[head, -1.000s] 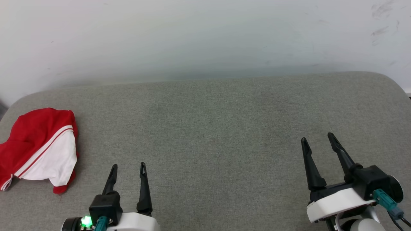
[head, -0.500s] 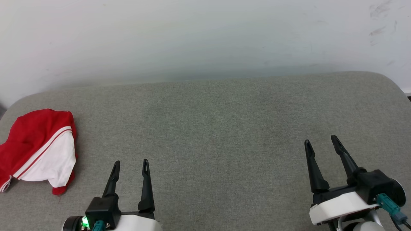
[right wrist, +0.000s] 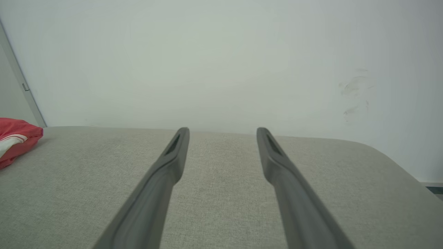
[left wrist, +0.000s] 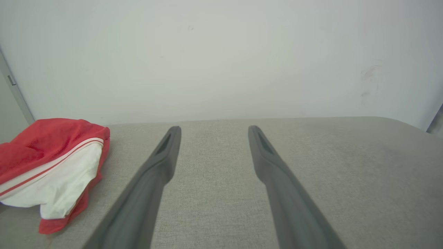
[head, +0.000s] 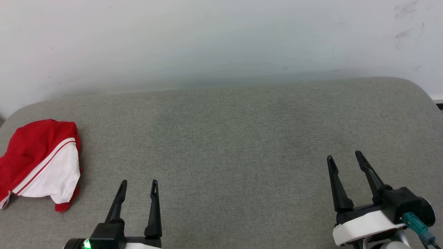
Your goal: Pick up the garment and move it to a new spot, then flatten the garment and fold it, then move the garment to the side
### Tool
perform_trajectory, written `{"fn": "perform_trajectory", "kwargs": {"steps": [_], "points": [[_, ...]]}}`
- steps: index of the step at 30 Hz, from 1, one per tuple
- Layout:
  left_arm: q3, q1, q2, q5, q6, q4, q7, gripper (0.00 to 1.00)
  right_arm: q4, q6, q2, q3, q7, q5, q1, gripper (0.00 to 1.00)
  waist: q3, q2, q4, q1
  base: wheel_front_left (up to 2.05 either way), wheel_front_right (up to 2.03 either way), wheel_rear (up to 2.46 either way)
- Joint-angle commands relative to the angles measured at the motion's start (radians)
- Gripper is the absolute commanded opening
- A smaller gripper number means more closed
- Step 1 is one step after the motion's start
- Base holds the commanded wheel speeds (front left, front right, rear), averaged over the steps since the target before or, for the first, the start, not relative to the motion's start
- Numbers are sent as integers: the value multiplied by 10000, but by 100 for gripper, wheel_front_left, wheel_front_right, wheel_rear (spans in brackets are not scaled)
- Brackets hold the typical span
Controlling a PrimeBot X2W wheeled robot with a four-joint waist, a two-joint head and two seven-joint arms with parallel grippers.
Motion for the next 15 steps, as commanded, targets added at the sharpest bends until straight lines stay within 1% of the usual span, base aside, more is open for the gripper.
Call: {"fn": "perform_trajectory", "kwargs": {"steps": [1,6,12,15], "points": [[118,111,-118,369,-148,-5,-100,100,-67,-4,8,-1,-96,-247,-11,100,-4,0,-13,-1,0,0,0],[295,190,-280,925,-440,39,-191,100,-23,-4,12,8,-196,-524,25,100,-30,0,-30,-1,0,0,0],[408,338,-419,1443,-641,29,-303,100,-14,-3,13,38,-289,-844,28,100,-63,0,-49,-1,0,0,0],[467,325,-457,1457,-715,37,-312,100,13,-5,13,30,-288,-828,17,100,-76,0,-42,-1,0,0,0]]}}
